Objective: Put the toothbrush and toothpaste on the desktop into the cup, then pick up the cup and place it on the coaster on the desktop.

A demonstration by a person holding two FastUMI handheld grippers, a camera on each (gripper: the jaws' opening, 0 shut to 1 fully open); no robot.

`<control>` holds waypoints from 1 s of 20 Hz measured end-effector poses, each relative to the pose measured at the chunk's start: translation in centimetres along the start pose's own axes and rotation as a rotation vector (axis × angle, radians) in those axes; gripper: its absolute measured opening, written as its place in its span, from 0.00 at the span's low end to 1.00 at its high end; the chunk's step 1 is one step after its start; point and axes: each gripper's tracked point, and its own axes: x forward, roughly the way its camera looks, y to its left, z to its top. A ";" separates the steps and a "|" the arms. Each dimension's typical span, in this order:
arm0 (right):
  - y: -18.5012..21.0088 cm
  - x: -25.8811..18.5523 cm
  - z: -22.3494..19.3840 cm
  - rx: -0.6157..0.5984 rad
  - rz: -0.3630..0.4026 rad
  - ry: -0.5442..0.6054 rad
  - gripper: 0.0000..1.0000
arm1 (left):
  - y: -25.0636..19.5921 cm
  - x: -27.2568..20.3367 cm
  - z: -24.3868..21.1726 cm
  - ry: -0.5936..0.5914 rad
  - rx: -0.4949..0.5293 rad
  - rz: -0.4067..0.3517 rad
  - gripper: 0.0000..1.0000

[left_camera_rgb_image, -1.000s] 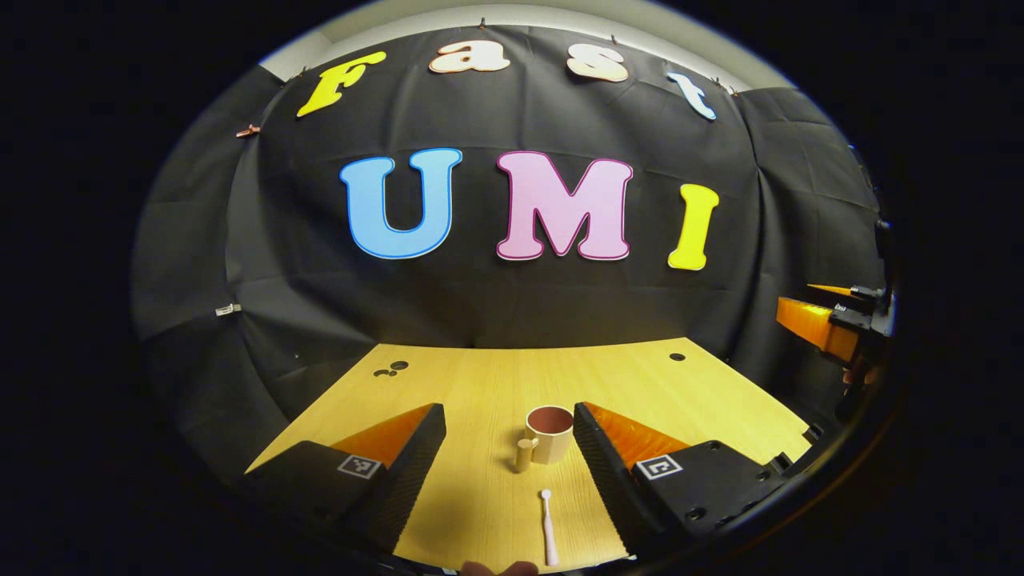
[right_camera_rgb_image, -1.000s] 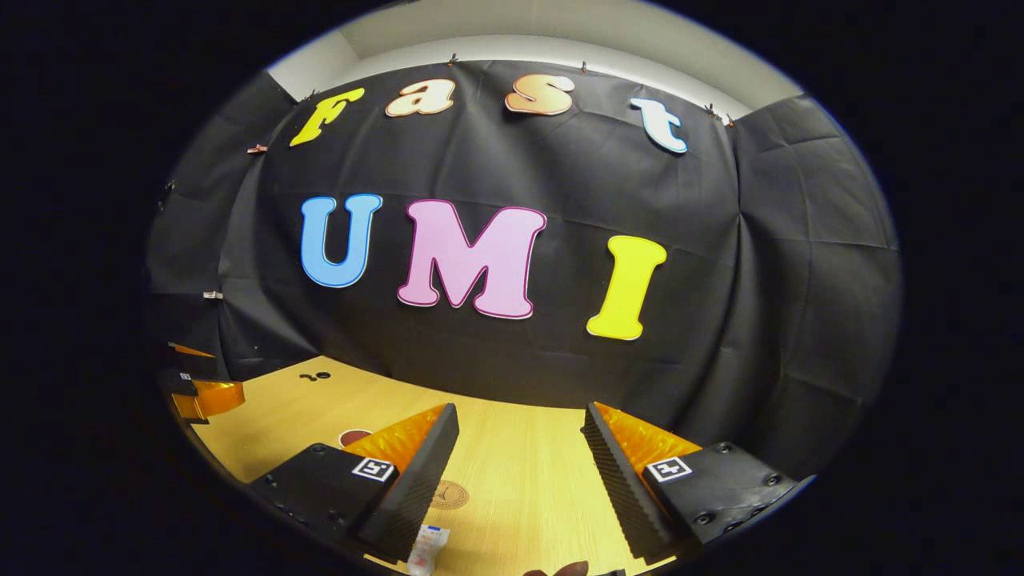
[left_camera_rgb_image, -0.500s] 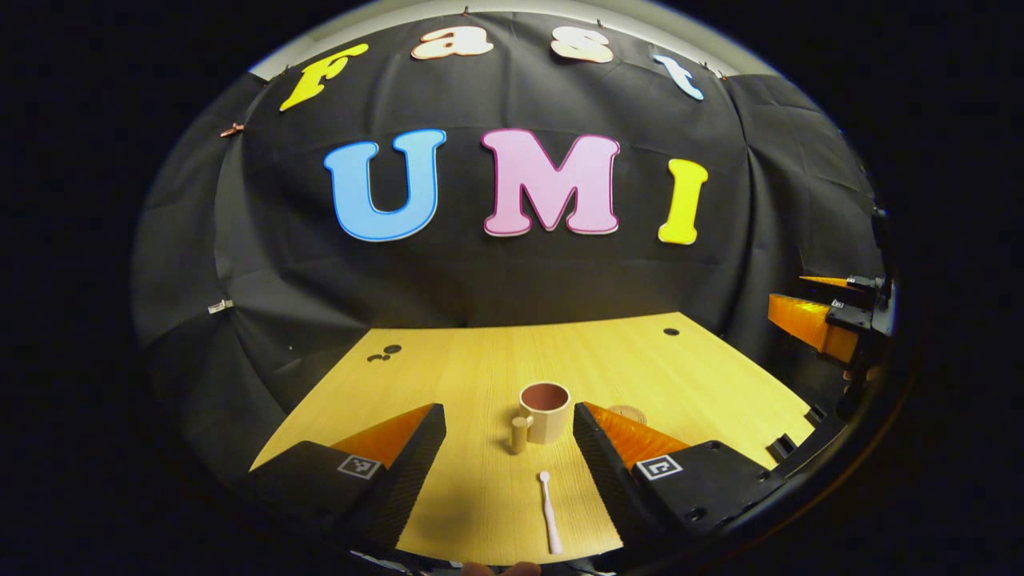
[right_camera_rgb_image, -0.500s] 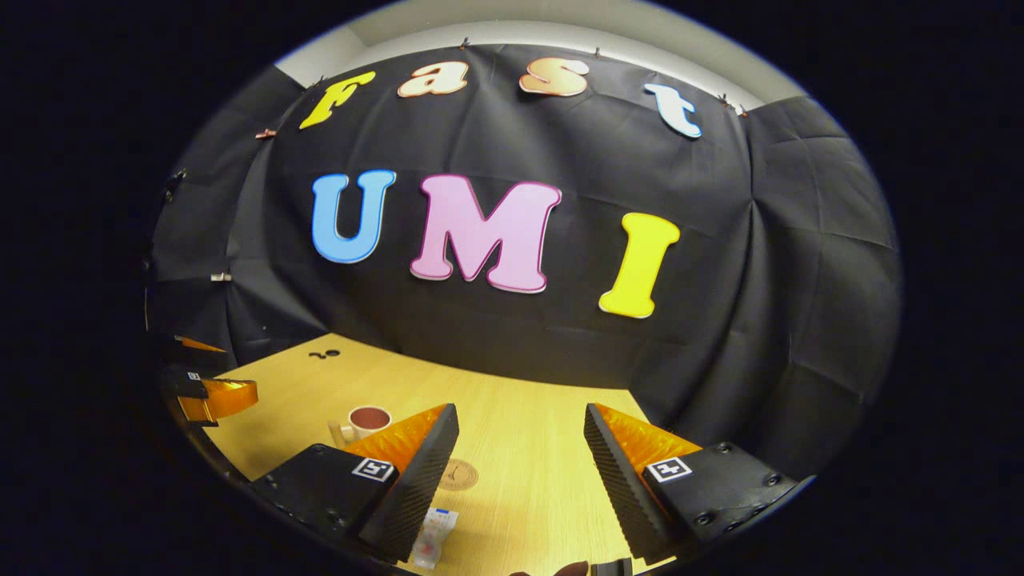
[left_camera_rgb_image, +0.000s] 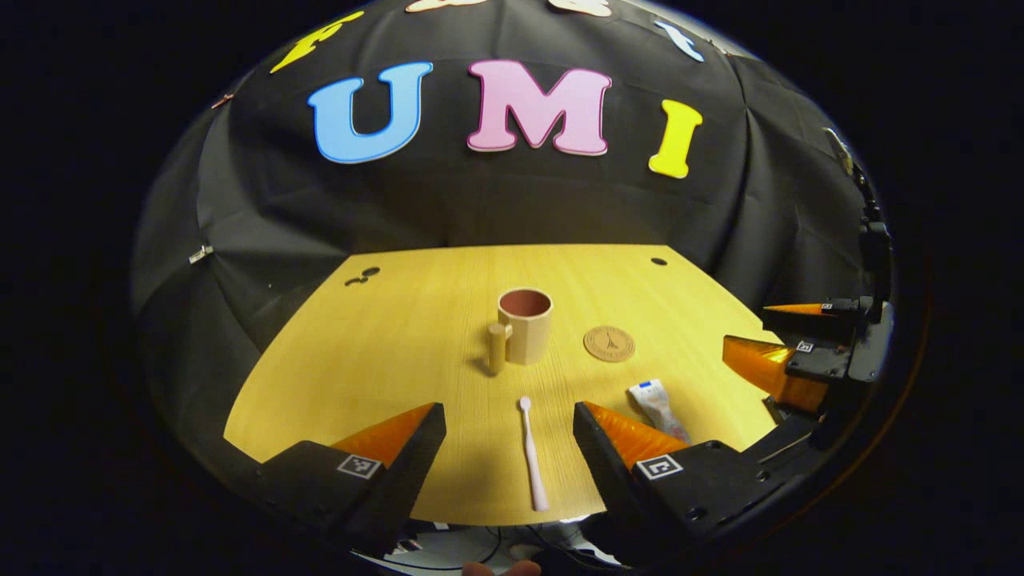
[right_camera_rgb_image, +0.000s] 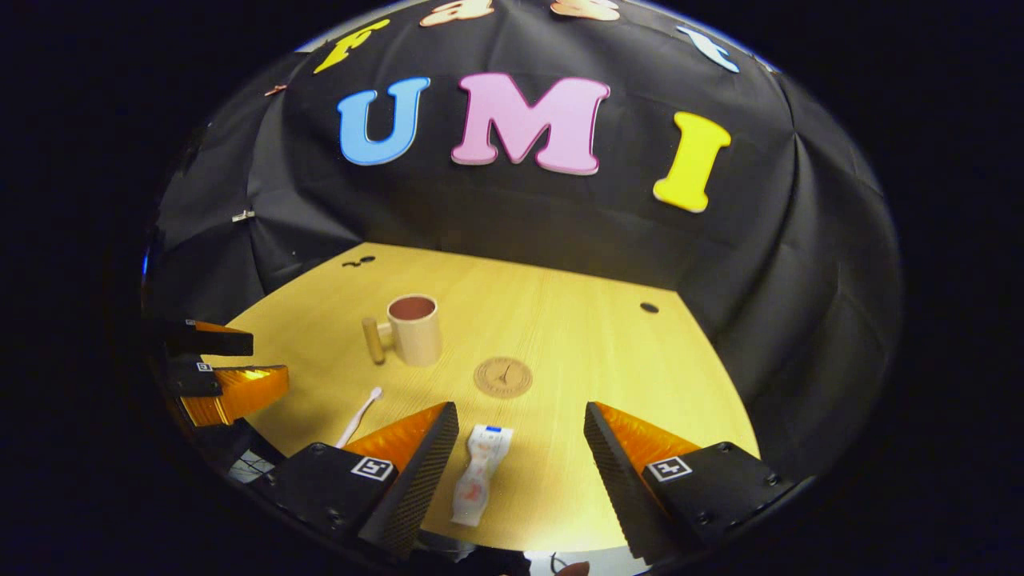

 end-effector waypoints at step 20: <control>3.3 7.7 -12.6 0.087 -0.040 0.529 0.86 | 2.0 1.5 -2.8 0.091 0.016 -0.083 1.00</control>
